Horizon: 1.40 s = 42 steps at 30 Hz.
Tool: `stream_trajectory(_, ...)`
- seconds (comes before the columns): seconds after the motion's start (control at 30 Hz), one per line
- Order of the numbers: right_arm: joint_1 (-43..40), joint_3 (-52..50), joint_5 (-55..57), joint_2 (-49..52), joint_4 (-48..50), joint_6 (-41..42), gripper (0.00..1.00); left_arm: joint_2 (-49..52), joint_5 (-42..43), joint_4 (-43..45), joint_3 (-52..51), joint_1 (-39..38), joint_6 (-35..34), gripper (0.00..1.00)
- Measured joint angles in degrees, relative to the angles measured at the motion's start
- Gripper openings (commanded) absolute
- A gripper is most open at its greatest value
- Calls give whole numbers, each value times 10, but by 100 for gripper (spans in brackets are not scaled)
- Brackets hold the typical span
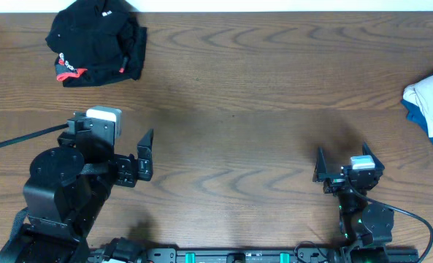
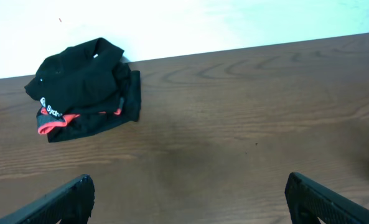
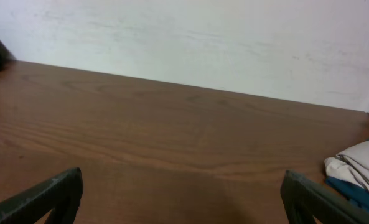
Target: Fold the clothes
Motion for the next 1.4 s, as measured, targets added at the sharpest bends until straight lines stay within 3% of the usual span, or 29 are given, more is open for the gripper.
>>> stream_trajectory(1.03,0,0,0,0,0,0,99,-11,16,-27,-10,21,-5,98)
stream_trajectory(1.2,0,0,0,0,0,0,99,-64,36,23,-105,66,-7,98)
stream_trajectory(1.4,0,0,0,0,0,0,99,-149,50,188,-287,76,-7,98)
